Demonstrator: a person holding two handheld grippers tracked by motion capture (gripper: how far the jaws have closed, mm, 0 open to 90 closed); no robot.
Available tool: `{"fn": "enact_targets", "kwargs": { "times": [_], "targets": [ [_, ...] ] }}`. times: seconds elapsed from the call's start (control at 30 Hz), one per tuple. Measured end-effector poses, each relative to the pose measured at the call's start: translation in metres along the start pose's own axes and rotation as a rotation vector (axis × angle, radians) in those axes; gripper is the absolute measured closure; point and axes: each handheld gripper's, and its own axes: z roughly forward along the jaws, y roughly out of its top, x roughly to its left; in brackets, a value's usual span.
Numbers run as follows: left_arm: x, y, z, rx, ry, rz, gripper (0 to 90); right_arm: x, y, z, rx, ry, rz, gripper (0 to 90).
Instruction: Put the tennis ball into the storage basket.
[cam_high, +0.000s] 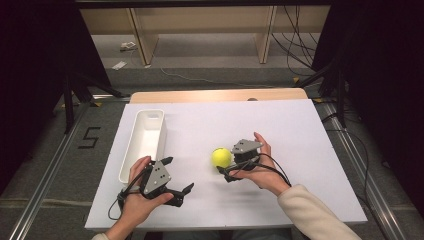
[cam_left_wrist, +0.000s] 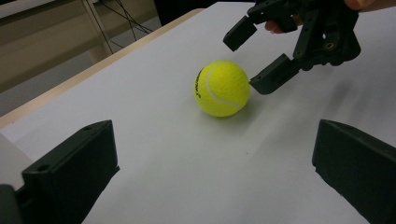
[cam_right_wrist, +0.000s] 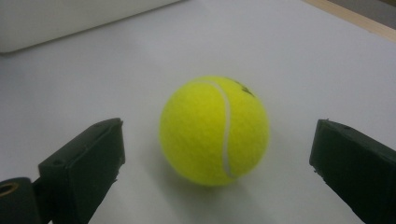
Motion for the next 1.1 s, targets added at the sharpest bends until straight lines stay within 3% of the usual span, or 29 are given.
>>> {"fn": "enact_targets", "kwargs": {
  "times": [0.57, 1.1],
  "targets": [
    [0.001, 0.0, -0.001, -0.004, 0.002, -0.005, 0.0, -0.001, 0.006, 0.03, 0.051, 0.011, 0.009, 5.5],
    [0.001, 0.0, -0.001, -0.002, 0.001, -0.008, 0.0, 0.002, 0.005, 0.037, 0.07, 0.007, 0.014, 15.6]
  ]
}}
